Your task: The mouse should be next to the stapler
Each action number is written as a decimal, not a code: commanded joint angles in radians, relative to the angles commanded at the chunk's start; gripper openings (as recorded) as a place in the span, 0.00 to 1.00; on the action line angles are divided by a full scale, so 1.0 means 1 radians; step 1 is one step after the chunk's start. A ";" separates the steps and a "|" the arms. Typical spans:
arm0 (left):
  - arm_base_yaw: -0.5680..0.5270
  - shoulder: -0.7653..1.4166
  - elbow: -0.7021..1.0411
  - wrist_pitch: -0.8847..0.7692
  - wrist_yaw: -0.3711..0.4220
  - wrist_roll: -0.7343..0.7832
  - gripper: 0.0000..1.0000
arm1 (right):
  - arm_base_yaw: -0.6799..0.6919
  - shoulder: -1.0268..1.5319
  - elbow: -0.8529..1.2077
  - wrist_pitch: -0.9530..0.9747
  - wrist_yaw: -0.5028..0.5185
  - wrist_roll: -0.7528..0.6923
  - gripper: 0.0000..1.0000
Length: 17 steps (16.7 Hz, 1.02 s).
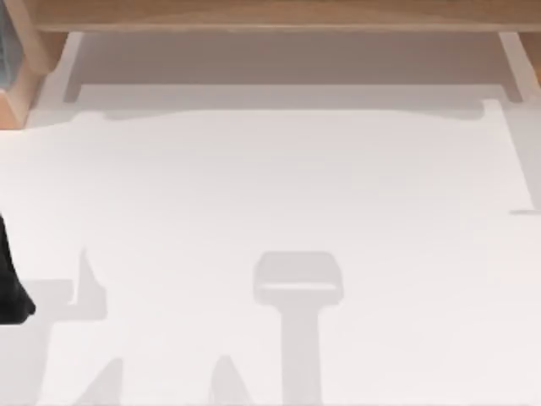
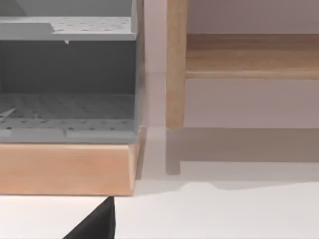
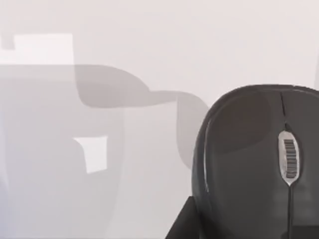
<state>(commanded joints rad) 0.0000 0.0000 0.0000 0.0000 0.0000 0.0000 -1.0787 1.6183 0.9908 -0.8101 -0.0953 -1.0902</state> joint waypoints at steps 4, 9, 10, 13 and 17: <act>0.000 0.000 0.000 0.000 0.000 0.000 1.00 | -0.001 0.006 -0.006 0.012 0.001 0.000 0.00; 0.000 0.000 0.000 0.000 0.000 0.000 1.00 | -0.001 0.042 -0.039 0.018 0.005 0.000 0.00; 0.000 0.000 0.000 0.000 0.000 0.000 1.00 | -0.001 0.050 -0.047 0.017 0.006 0.000 0.00; 0.000 0.000 0.000 0.000 0.000 0.000 1.00 | -0.001 0.052 -0.049 0.017 0.007 0.000 0.00; 0.000 0.000 0.000 0.000 0.000 0.000 1.00 | -0.001 0.052 -0.049 0.017 0.007 0.000 0.23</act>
<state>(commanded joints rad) 0.0000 0.0000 0.0000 0.0000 0.0000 0.0000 -1.0798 1.6701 0.9421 -0.7932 -0.0887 -1.0905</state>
